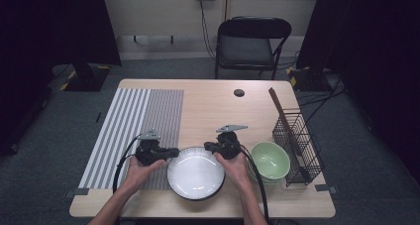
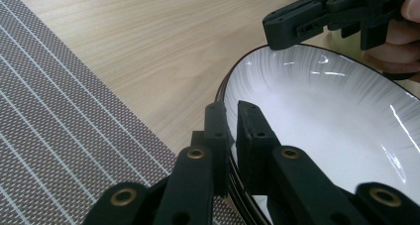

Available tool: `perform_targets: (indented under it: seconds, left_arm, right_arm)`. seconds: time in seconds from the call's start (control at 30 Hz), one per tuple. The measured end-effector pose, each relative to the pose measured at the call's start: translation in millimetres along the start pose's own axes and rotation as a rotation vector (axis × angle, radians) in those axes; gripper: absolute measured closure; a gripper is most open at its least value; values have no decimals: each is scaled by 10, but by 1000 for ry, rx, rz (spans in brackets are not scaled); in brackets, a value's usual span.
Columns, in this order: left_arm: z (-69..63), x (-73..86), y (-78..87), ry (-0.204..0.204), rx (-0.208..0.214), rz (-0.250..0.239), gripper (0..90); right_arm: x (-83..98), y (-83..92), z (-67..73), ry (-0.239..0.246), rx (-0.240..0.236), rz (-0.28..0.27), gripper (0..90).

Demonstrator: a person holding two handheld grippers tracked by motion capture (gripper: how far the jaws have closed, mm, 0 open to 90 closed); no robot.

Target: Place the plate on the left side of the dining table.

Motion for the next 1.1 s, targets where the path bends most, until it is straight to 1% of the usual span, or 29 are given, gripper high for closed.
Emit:
perform_targets:
  seconds: [0.1, 0.13, 0.17, 0.23, 0.33, 0.37, 0.43, 0.5, 0.6, 0.73, 0.77, 0.8, 0.9, 0.97, 1.03, 1.07, 1.1]
  left_arm:
    - [-4, 3, -1, -5, -12, 12, 822]
    - [-8, -2, -7, 0, -19, 7, 826]
    - [-3, -2, -4, -6, -29, 12, 856]
    - [16, -3, 3, 6, -10, 1, 860]
    - [13, 0, 6, 4, -4, 4, 861]
    - [11, 4, 4, 1, -11, 13, 861]
    - [5, 4, -3, -3, -7, 12, 856]
    - [0, 4, -5, -7, -7, 14, 832]
    - [-3, 4, -9, -1, 11, 7, 809]
    - [5, 6, -4, -2, 5, 12, 818]
    - [7, 7, -2, -1, 11, 11, 835]
    - [7, 7, -2, -1, 11, 11, 854]
    - [1, 5, -2, -5, 11, 15, 857]
    - [-1, 3, 0, -9, 6, 21, 858]
    - [-6, 1, 1, -4, 5, 20, 860]
    - [-7, 0, 6, -10, 1, 22, 860]
    - [-6, 1, 14, -9, -2, 18, 861]
  right_arm:
    - [13, 4, -1, -6, 4, 2, 870]
    - [21, 5, -2, 1, 2, -1, 871]
    - [42, 16, -3, -3, -3, -1, 871]
    - [50, 26, -2, -3, -7, 3, 871]
    - [52, 45, 11, -2, -3, 2, 871]
    - [58, 52, 12, -4, -4, 4, 871]
    - [81, 62, 17, -8, -8, 9, 868]
    - [106, 74, 26, -10, -10, 1, 868]
    - [122, 82, 43, -10, -8, 0, 867]
    - [142, 76, 102, -14, -25, -1, 866]
    - [140, 67, 125, -10, -28, 0, 865]
    - [134, 63, 133, -7, -24, -1, 864]
    - [128, 58, 139, 3, -20, -2, 861]
    - [139, 56, 133, 4, -24, 7, 849]
    - [164, 56, 124, -12, -38, 3, 806]
    - [179, 49, 120, -7, -27, 9, 796]
    - [195, 49, 120, -9, -27, 15, 783]
Point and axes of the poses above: each handheld gripper's, and its own axes: y roughly backward along the jaws, x roughly out of its underside, z roughly to its left, the point moved 5 cm from there along -y, roughly forward along the jaws, and after that the axes turned 12 degrees about x, right-handed, at the moved point
